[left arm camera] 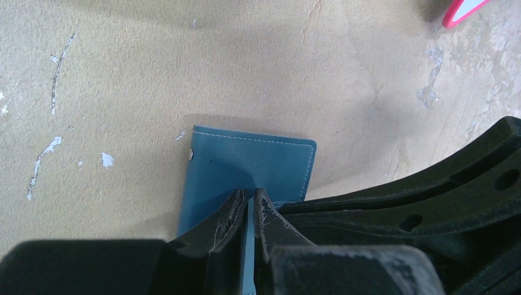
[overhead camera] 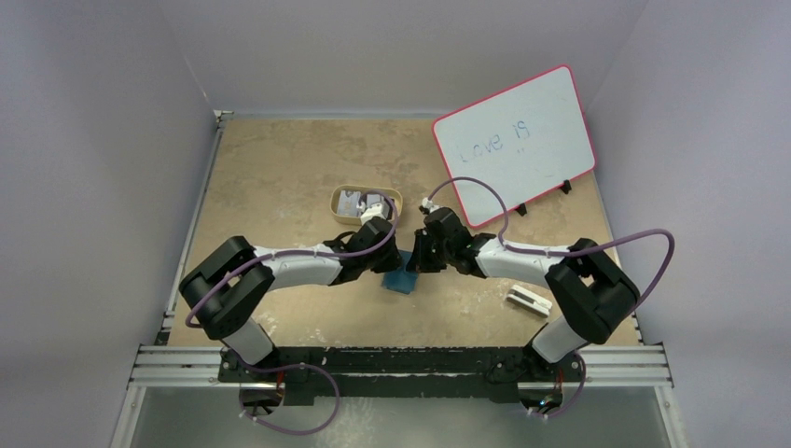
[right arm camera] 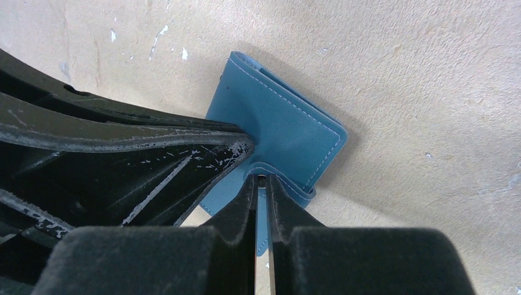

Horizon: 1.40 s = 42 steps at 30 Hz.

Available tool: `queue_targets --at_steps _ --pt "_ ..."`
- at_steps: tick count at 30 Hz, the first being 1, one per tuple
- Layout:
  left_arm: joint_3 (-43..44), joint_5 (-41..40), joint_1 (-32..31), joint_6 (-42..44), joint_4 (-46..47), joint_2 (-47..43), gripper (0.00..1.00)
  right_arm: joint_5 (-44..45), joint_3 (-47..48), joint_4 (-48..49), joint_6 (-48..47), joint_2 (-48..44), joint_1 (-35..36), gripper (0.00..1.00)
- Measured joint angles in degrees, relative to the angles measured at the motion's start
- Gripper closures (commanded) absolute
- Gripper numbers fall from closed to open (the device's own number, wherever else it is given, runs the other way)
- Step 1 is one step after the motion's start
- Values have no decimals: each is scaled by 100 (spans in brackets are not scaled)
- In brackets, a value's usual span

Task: Put the credit cards into the card holder
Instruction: Close the card holder at the center of the board, then reset both arms

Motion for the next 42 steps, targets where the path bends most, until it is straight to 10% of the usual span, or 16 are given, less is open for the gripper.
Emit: queue_targets --at_steps 20,31,35,42 --pt "-664 -50 256 -83 -345 -964 85 769 769 -780 -46 470 426 89" --pt "-258 -238 470 317 -1342 -2203 51 1187 857 -1578 -245 -472 463 44" --pt "575 -605 470 658 -2116 -2721 40 1351 901 -1615 -267 -1486 461 5" --pt "1895 -1134 470 1200 -3005 -3746 34 1985 1572 -1788 -323 -3067 461 1"
